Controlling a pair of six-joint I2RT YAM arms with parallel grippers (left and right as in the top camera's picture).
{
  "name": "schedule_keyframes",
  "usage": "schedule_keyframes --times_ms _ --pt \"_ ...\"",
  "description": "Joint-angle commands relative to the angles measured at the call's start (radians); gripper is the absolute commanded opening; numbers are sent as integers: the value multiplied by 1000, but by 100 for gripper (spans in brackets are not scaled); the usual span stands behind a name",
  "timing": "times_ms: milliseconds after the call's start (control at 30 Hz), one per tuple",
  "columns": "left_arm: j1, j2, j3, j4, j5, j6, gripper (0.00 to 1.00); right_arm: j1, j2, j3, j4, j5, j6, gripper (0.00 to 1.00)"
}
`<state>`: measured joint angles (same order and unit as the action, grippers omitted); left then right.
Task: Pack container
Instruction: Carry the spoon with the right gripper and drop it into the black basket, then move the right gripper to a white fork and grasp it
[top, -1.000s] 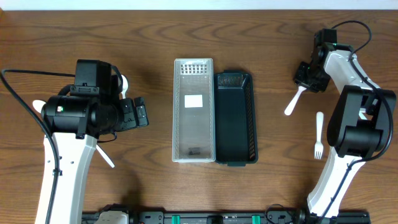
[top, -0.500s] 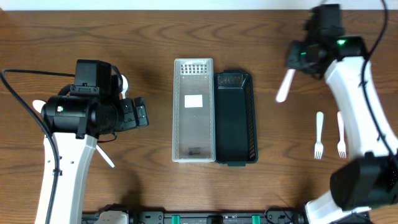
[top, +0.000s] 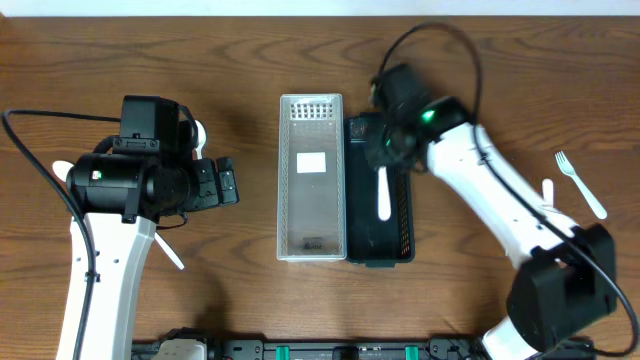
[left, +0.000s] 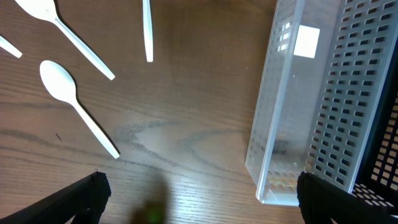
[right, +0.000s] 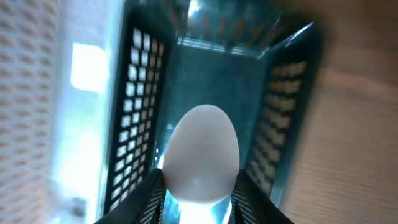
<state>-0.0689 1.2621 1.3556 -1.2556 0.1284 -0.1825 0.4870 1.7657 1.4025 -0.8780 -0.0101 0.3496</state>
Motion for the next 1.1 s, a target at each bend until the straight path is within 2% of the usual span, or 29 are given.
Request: schedule_keyframes --times_ms 0,33,100,267,300,367,400,433,500,667,833,1067 --pt "2 -9 16 0 2 14 98 37 12 -83 51 2 7 20" --pt "2 -9 16 1 2 14 98 44 12 -90 61 2 -5 24" --pt "2 -9 16 2 2 14 98 53 12 -89 67 2 -28 38" --pt "2 -9 16 1 2 15 98 55 6 -46 53 3 -31 44" --pt "2 -9 16 1 2 18 98 53 3 -22 37 5 -37 49" --pt "2 -9 16 1 2 18 98 40 -11 50 -18 34 -43 67" --pt "2 -9 16 2 2 18 98 30 -19 84 -44 57 -43 72" --pt "2 -9 16 4 2 18 98 18 -28 116 -70 81 -43 72" --pt "2 -9 16 7 2 18 98 -24 -59 181 -129 148 -31 74" --pt "2 -9 16 19 2 18 98 -234 -175 216 -248 246 58 96" --pt "2 -9 16 24 2 26 98 -456 -206 135 -322 184 76 99" --pt "2 -9 16 38 2 33 98 -587 -208 -236 -161 81 76 99"
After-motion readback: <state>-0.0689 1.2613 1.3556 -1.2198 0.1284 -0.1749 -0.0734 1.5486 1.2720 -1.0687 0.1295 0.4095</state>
